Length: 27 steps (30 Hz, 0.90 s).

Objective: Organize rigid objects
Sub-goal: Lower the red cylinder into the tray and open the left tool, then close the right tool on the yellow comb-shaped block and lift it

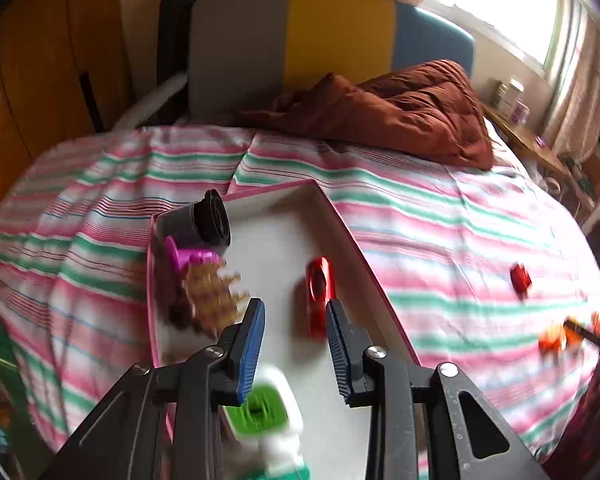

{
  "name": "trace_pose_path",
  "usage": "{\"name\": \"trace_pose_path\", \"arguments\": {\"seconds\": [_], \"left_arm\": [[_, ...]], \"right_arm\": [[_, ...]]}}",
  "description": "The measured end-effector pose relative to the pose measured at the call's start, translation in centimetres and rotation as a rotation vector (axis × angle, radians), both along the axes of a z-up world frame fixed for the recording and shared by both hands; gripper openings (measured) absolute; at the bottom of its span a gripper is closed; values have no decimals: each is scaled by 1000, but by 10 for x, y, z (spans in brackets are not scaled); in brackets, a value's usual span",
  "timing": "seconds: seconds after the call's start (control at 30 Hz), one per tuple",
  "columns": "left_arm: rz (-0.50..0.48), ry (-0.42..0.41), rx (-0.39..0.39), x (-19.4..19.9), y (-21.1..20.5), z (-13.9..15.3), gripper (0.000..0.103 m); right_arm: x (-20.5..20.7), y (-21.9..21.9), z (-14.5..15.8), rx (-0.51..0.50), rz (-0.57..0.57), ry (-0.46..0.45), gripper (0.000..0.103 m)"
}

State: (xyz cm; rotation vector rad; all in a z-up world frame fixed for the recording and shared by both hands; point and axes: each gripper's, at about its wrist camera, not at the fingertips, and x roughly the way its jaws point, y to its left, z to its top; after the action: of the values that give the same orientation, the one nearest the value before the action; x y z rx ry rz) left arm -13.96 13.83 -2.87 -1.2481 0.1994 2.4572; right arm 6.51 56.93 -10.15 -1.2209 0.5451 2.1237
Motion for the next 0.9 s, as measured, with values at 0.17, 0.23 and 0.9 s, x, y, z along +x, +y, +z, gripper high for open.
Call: {"name": "trace_pose_path", "arguments": {"seconds": [0.17,0.23,0.9], "left_arm": [[-3,23,8,43,-4,4,31],[-10,21,10,55,-4,3,31],[-22,26,6,106,-12,-2,31]], "right_arm": [[0,-3,0,7,1,-1,75],[0,-3,0,8,2,-1,75],[-2,-5,1,27,10,-6,75]]}}
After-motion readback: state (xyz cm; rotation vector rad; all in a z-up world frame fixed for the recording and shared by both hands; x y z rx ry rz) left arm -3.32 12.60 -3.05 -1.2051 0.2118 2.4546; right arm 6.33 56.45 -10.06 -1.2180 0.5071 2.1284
